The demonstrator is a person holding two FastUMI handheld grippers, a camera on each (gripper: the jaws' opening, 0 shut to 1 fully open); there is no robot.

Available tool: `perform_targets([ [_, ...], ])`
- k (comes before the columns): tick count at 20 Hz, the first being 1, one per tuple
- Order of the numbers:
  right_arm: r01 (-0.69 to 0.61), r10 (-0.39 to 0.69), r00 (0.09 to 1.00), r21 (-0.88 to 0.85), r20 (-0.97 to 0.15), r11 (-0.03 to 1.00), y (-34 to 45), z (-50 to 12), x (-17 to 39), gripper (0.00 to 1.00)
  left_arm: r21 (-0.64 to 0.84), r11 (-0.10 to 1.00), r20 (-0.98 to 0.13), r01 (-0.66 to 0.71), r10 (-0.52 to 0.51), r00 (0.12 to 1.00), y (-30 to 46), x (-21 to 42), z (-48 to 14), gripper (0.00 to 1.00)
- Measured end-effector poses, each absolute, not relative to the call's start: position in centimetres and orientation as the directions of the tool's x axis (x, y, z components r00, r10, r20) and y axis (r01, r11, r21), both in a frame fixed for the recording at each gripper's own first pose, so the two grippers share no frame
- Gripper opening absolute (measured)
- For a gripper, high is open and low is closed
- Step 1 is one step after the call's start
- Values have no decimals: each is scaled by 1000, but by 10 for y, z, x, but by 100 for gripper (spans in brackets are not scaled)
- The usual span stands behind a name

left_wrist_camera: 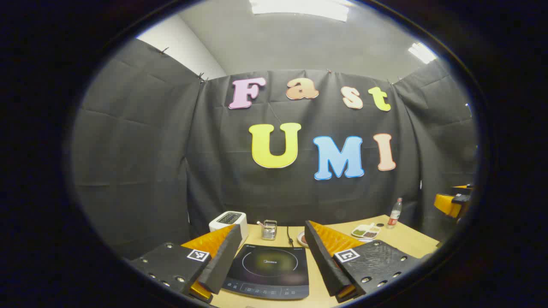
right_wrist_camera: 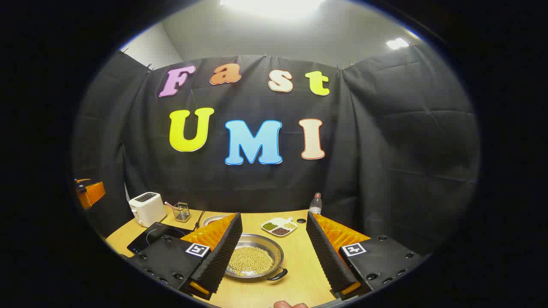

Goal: First push the handle of the pot to place it horizontally, then grasp the pot with both hands and set it on the induction cooktop.

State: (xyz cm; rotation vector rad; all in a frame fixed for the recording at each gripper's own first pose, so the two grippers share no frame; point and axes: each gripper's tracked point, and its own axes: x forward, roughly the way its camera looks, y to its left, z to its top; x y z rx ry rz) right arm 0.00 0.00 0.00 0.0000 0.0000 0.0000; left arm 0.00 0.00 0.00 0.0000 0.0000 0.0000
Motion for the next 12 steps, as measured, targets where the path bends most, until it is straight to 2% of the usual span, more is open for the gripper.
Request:
perform_targets([
  [4,-10,10,1000,-5,2,1000,3,0,0,94,-4,1000,-3,-4,4,1000,2,0,-2,87],
  [6,-21,21,1000,-9,4,1000,7,0,1,96,-4,1000,-4,-10,10,1000,3,-1,-4,90],
  [8,-35,35,999,-3,6,999,11,1,1,94,-6,1000,-3,-16,16,1000,5,-2,-4,90],
  [11,-37,37,999,-13,10,999,10,2,2,96,-5,1000,9,-25,25,1000,9,-3,-1,87],
  [12,-38,38,999,-17,10,999,10,3,3,94,-5,1000,11,-24,24,1000,9,-3,0,87],
])
